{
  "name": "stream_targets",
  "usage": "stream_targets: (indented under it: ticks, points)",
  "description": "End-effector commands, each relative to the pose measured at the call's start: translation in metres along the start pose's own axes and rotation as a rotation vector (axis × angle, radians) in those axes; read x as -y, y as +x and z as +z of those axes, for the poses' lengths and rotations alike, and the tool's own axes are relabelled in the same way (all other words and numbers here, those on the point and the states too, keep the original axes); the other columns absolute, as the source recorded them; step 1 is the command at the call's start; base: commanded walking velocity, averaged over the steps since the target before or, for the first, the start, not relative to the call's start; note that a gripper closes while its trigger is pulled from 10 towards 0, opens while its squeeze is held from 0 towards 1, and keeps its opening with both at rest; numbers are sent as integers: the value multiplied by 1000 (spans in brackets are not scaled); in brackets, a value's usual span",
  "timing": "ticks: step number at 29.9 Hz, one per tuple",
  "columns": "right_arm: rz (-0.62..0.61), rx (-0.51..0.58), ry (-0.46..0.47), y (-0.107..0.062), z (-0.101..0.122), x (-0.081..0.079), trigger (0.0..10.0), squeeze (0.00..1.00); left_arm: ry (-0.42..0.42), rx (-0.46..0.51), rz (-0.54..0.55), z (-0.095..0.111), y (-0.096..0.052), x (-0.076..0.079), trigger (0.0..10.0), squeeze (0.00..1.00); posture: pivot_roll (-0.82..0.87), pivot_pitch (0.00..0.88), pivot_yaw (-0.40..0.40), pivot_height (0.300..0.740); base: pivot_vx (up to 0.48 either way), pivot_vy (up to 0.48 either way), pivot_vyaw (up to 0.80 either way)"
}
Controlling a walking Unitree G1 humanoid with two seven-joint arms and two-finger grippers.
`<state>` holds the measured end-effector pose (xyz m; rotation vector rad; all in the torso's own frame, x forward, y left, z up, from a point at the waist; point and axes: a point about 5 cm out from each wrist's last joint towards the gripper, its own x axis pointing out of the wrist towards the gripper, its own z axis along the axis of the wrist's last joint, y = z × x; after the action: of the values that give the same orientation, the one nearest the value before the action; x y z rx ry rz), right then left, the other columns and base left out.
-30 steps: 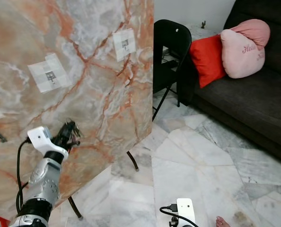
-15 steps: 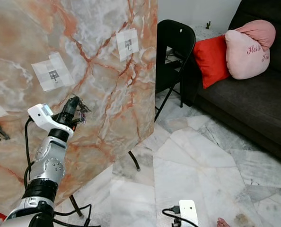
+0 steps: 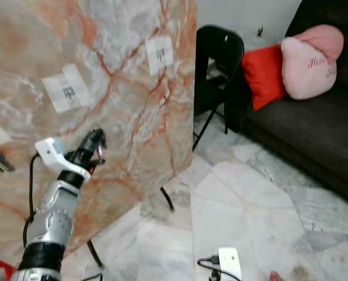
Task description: Hang keys on a hook
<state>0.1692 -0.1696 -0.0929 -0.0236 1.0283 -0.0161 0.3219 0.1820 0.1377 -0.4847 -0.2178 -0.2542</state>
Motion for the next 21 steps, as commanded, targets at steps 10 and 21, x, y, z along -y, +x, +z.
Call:
stream_targets:
  ticks: [10, 21]
  points:
    - [-11, -1, 24, 0, 0, 2, 10000, 0, 14, -31, -28, 1, 2, 10, 10000, 0, -39, 0, -11, 740, 0, 255, 0]
    - [-13, -5, 25, -1, -3, 5, 10000, 0, 54, -56, -81, 0, 0, 19, 10000, 0, -32, 3, -11, 740, 0, 325, 0]
